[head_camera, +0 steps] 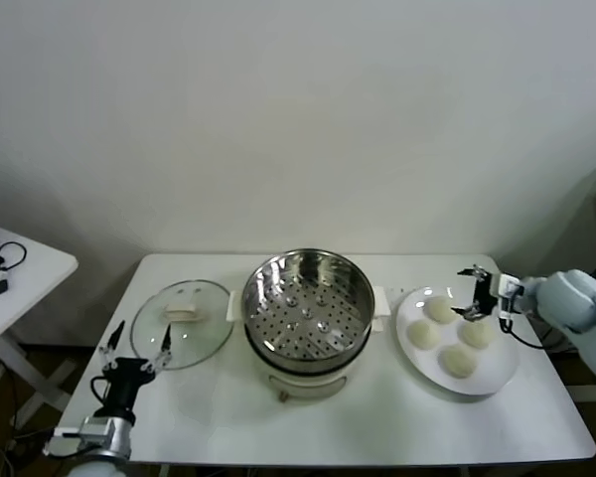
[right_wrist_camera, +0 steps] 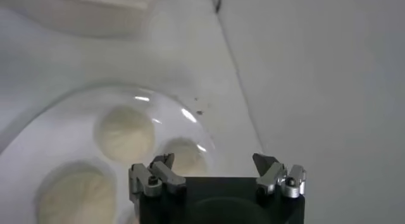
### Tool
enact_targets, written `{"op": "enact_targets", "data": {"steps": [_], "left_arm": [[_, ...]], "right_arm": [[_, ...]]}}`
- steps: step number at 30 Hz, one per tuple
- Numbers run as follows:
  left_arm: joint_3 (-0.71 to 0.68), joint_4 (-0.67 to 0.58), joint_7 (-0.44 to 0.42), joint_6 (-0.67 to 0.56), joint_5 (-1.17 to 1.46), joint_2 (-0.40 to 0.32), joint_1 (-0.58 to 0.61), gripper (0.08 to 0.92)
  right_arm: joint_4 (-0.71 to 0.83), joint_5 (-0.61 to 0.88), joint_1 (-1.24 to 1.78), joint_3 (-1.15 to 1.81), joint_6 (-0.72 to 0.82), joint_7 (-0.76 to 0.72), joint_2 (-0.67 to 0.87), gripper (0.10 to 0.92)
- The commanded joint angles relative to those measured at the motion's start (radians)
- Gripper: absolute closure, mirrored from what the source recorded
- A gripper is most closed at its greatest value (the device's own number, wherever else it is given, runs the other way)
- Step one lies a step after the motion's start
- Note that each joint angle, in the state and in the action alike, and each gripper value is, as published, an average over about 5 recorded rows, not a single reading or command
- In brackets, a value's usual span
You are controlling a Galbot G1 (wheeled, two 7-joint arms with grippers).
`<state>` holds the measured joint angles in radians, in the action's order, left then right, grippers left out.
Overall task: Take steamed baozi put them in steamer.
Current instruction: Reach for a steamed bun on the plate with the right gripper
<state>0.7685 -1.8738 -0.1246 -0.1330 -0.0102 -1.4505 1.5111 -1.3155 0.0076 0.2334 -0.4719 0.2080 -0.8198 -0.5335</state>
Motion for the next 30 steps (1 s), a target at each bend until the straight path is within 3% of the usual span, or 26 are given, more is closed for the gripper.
{"op": "enact_targets", "data": {"steps": [1, 17, 30], "left_arm": [[-0.001, 0.0, -0.003, -0.005, -0.007, -0.001, 0.001, 0.177], [0.007, 0.04, -0.003, -0.022, -0.012, 0.011, -0.009, 0.177], [0.022, 0.046, -0.005, -0.03, -0.019, 0.02, -0.003, 0.177]], "right_arm": [[0.304, 0.082, -0.563, -0.689, -0.051, -0.201, -0.115, 0.203], [0.631, 0.069, -0.537, -0.698, -0.156, -0.221, -0.369, 0.203], [0.637, 0.042, -0.452, -0.638, -0.161, -0.238, -0.385, 0.203]]}}
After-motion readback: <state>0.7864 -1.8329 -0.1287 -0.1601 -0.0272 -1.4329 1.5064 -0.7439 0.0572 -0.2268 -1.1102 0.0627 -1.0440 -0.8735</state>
